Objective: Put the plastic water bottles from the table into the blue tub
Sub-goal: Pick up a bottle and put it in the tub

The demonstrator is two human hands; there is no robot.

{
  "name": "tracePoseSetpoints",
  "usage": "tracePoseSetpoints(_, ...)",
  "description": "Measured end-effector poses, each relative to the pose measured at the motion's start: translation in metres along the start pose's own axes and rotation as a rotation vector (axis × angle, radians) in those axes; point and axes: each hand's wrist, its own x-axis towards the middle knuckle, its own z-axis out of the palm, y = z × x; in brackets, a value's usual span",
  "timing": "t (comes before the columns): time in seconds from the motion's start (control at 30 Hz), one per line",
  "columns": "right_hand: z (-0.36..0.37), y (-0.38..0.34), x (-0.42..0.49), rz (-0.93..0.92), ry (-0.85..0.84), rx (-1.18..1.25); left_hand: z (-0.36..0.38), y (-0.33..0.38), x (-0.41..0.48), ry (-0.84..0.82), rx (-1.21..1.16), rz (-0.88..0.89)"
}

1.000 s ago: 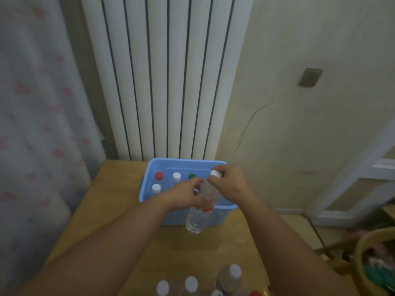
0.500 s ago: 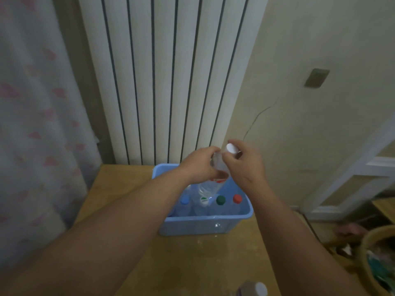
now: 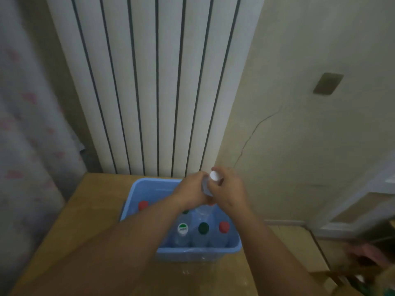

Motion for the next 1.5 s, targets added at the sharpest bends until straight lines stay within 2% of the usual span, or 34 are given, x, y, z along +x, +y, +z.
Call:
tracePoseSetpoints(0.13, 0.025, 0.033, 0.012, 0.028, -0.110, -0.022, 0.019, -0.017, 0.018, -0.072, 0.301, -0.066)
tracePoseSetpoints(0.27, 0.044, 0.055, 0.019, 0.086, -0.303, -0.095, 0.037, -0.039, 0.031, -0.142, 0.520, -0.112)
tracePoseSetpoints(0.37, 0.055, 0.065, 0.023, 0.088, -0.344, -0.184, 0.047, -0.051, 0.036, -0.161, 0.594, -0.133)
tracePoseSetpoints(0.77, 0.085, 0.094, 0.022, 0.143, -0.423, -0.226, 0.070, -0.075, 0.040, -0.277, 0.735, -0.226)
tracePoseSetpoints(1.17, 0.075, 0.086, 0.016, 0.217, -0.471, -0.233, 0.043, -0.072, 0.015, -0.196, 0.612, -0.196)
tracePoseSetpoints(1.5, 0.046, 0.058, -0.015, 0.178, -0.305, -0.190, 0.012, -0.064, -0.031, 0.102, 0.226, -0.065)
